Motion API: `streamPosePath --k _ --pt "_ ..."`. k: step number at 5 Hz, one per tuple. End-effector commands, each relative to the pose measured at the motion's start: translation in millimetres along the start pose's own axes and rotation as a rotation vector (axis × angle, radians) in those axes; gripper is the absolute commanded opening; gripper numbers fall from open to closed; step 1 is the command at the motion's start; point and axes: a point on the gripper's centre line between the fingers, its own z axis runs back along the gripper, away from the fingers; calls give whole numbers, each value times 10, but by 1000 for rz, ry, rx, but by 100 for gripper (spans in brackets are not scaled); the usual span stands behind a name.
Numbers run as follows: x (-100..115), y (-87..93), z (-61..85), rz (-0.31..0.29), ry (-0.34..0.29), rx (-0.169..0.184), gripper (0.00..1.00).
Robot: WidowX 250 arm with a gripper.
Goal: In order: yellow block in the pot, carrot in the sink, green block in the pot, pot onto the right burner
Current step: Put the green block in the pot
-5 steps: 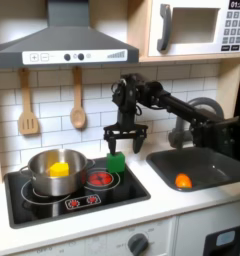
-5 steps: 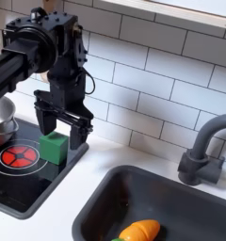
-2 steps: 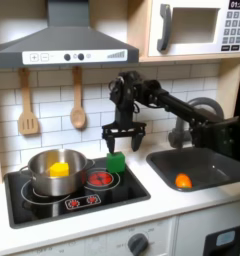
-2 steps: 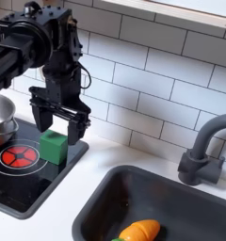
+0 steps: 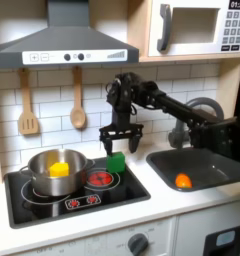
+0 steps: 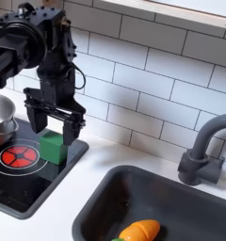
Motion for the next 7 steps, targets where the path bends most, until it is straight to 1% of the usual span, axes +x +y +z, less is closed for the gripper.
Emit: streamPosePath --k 1,2,3,4,5,6,7 --pt "-45 -14 -123 -11 29 -6 100" --pt "-28 14 -118 -3 28 -11 100" --pt "-24 18 -89 -7 23 -5 100" --pt "-37 60 -132 -1 36 -10 100" --pt "-29 70 -102 0 27 -8 100" --pt "-39 50 -136 -7 36 -8 100" --pt "-45 71 -168 -6 42 -7 100"
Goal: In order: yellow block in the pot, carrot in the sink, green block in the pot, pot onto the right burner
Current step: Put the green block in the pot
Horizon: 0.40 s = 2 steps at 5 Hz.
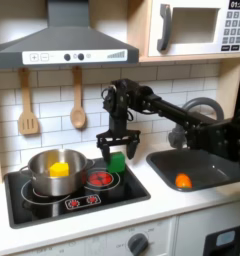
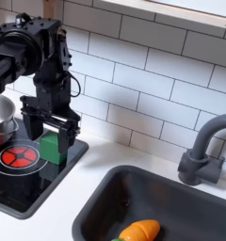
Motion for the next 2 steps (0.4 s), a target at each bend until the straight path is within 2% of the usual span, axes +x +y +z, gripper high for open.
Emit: streamPosePath --k 1,2 --pt "27 19 -29 -4 -3 10 100" --pt "52 28 -93 -3 9 6 100"
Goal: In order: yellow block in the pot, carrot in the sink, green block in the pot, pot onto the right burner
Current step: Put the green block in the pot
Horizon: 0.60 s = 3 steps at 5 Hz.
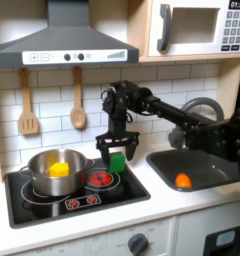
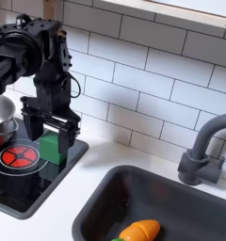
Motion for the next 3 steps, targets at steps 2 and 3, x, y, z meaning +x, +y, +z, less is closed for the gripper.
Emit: streamPosePath --k 2,3 --pt "39 23 -104 0 19 1 100" --pt "40 25 -184 2 36 -5 100"
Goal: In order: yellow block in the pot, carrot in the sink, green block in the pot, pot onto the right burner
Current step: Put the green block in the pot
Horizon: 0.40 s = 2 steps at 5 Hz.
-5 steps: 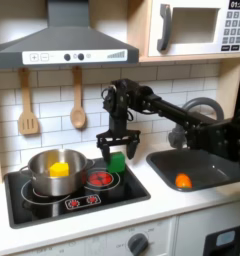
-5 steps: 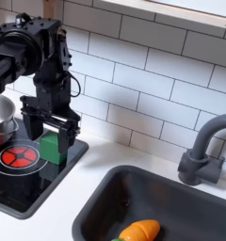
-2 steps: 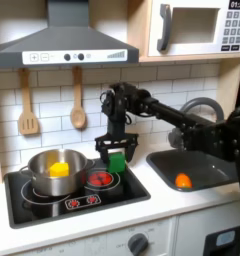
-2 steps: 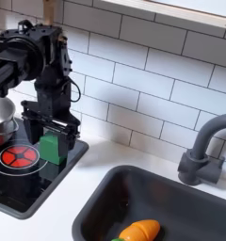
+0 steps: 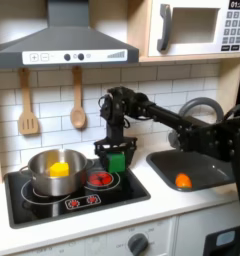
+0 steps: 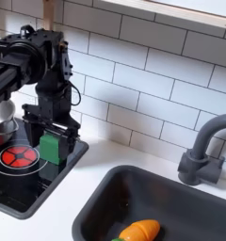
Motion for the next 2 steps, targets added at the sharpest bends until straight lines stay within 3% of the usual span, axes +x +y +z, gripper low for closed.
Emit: streamPosePath --k 1,2 --pt "26 3 -74 -4 11 1 100" --pt "26 8 -110 -3 15 0 100"
